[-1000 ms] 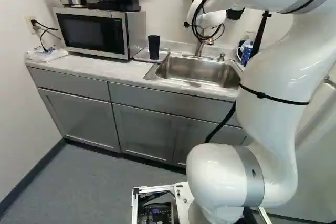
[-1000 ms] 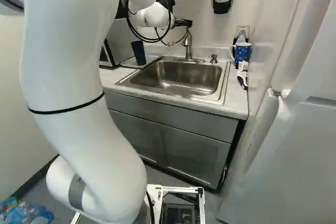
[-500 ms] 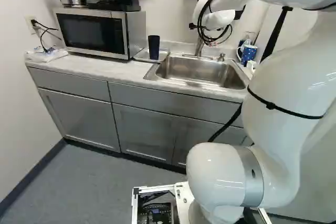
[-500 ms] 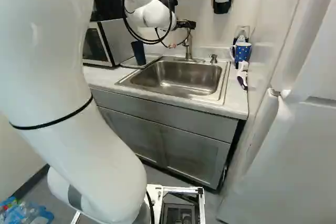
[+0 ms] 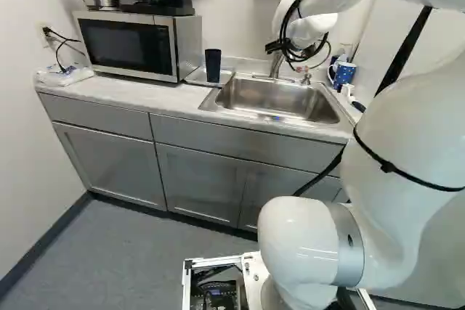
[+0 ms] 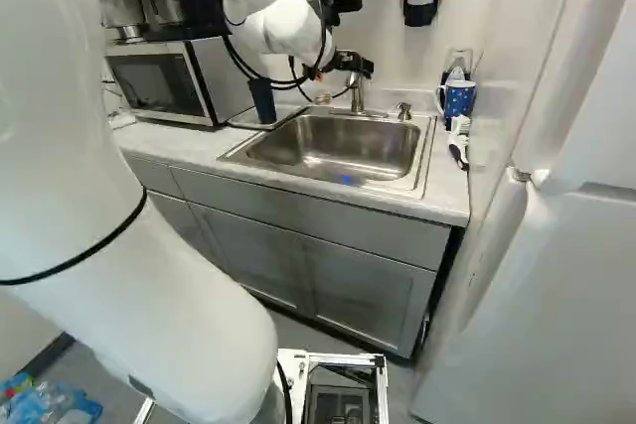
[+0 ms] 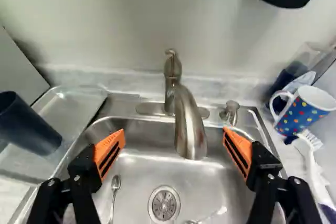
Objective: Rinse the cup and place it in the tray
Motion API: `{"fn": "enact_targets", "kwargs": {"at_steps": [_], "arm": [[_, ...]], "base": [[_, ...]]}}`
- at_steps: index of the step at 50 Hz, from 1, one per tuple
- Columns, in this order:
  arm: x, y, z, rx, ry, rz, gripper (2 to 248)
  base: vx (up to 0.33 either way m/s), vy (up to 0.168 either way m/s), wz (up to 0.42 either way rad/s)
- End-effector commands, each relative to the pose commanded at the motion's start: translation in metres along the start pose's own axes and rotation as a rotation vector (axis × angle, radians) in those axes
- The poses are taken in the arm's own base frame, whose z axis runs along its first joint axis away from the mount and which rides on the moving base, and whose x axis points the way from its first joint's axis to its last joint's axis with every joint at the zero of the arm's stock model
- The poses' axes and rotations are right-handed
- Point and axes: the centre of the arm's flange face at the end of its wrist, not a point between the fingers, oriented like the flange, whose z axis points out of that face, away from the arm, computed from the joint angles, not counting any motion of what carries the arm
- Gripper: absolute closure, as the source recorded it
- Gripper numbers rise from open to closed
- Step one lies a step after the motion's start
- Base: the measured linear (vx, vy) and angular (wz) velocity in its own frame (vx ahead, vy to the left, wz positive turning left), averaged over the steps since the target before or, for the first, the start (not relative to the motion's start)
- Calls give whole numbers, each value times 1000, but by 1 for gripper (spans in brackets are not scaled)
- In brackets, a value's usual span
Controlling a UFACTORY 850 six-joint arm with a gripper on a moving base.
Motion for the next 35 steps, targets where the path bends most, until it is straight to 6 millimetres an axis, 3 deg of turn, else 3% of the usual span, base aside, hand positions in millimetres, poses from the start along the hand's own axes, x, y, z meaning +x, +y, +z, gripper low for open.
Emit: {"fn": "enact_targets", "kwargs": {"at_steps": [16,35], "arm": [[-29,6,-25,-5,-165,9,3],[-46,5,-30,6,-360,10,3]], "base": [[0,0,0],[0,0,0]]}}
